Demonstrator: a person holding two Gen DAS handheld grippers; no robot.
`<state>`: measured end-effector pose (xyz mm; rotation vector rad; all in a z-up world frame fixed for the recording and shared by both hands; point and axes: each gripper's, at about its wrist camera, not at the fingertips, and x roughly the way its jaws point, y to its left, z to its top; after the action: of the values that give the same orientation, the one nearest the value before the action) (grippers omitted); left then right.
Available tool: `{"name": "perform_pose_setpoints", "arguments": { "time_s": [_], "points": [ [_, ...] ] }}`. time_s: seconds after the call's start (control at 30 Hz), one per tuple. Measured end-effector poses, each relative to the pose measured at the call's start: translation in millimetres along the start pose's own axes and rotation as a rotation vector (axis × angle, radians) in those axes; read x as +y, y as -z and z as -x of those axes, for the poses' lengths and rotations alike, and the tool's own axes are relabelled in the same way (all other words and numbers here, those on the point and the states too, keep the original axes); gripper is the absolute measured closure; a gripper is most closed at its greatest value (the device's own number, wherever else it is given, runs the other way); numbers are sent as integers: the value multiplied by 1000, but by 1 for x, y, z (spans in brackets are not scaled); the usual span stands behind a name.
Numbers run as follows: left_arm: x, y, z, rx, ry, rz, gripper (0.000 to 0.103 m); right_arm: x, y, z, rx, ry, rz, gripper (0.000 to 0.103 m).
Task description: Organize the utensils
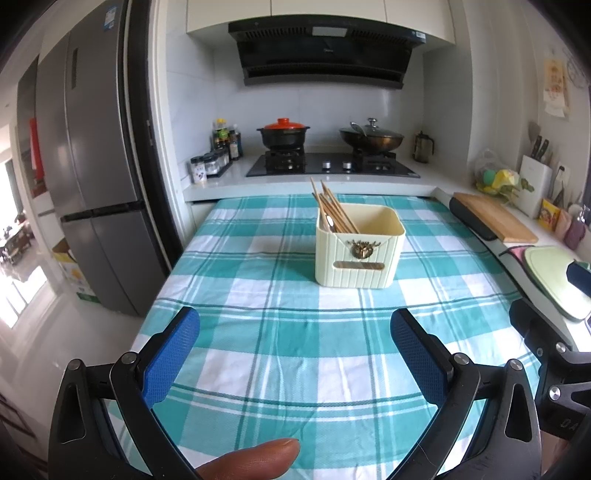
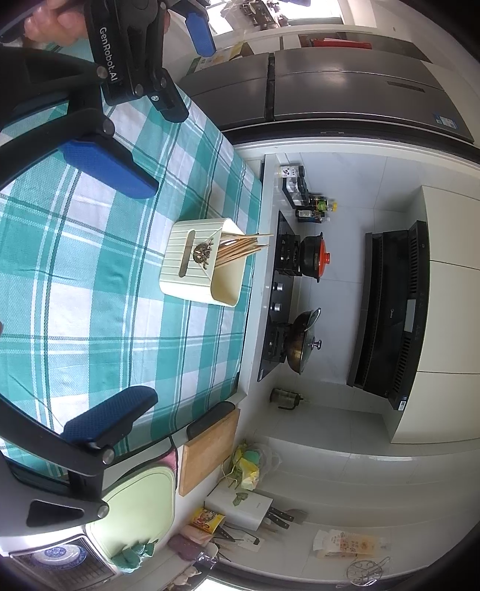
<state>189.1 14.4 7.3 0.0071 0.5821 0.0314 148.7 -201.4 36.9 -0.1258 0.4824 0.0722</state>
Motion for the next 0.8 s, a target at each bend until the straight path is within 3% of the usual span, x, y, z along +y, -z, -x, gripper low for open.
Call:
{"name": "perform_pose_setpoints", "arguments": {
  "time_s": [0.8],
  "points": [
    [1, 3, -1, -3, -8, -3, 0, 0, 2, 6, -3, -36, 6, 0]
  ]
}}
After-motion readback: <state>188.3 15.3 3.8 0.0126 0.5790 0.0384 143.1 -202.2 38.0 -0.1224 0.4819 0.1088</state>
